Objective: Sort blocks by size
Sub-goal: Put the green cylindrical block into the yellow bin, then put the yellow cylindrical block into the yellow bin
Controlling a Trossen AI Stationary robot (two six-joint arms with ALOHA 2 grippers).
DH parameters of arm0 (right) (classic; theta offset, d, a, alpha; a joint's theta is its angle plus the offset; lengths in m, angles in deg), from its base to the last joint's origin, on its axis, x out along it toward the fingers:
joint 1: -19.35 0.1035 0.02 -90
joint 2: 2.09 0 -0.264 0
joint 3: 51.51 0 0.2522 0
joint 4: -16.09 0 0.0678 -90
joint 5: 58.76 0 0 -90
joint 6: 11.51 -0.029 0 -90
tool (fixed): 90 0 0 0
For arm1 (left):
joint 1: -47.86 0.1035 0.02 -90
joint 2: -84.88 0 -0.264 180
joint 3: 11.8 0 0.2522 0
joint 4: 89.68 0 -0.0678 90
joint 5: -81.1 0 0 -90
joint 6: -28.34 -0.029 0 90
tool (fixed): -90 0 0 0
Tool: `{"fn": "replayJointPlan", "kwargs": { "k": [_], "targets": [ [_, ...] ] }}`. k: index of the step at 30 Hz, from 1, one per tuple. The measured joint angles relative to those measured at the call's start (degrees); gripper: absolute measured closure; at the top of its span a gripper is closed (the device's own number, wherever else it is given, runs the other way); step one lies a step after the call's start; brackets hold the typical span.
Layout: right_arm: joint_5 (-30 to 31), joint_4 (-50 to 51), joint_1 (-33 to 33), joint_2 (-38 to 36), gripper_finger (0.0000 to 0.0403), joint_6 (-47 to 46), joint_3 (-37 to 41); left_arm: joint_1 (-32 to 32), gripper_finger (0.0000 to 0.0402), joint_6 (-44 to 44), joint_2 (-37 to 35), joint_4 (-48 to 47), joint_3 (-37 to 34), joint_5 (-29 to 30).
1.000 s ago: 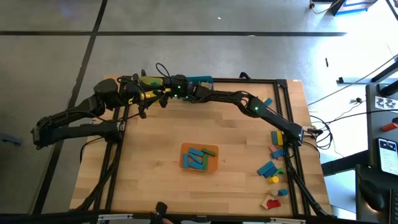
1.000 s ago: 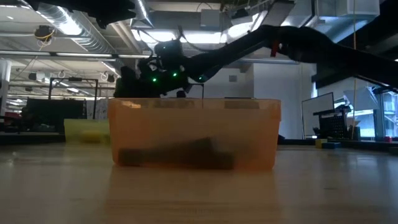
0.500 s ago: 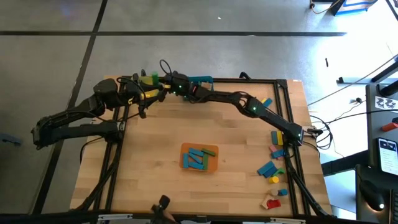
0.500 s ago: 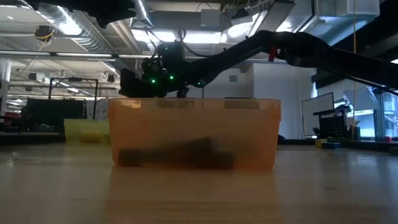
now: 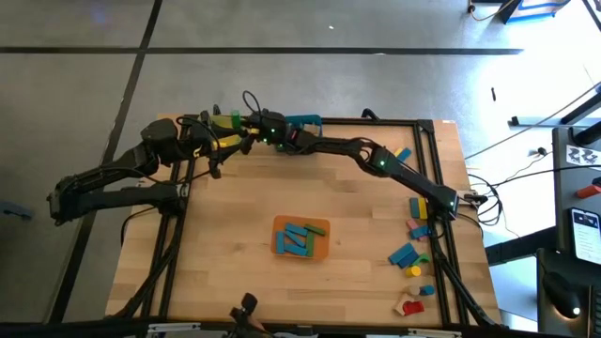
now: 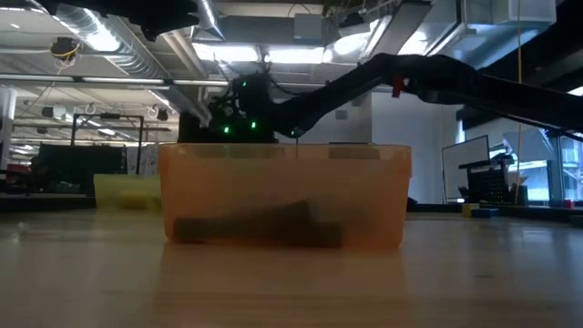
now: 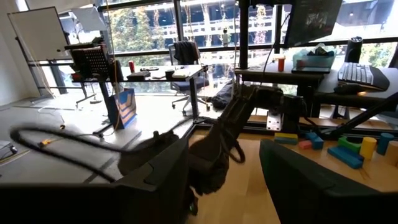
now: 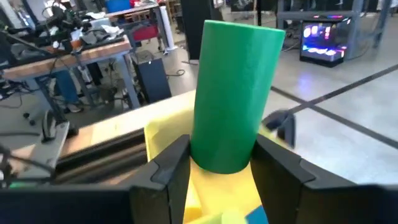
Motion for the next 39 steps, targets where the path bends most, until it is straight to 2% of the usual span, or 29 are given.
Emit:
{"fn": "replayJointPlan", "kwargs": {
  "k": [7,30,39],
  "targets": [
    [-1.07,-1.22,-0.05,2.17,0.0249,-3.45,0.04,0.0,0.0219,-0.34,0.04,0.01,0.0,0.01],
    [1.46,-0.37,-0.11,2.71,0.0247,-3.56,0.09,-0.01,0.0219,-0.42,0.04,-0.04,0.0,-0.01],
    [1.53,-0.52,-0.13,2.69,0.0183,-4.72,0.09,-0.01,0.0219,-0.42,0.04,-0.06,0.0,0.01]
  ]
}}
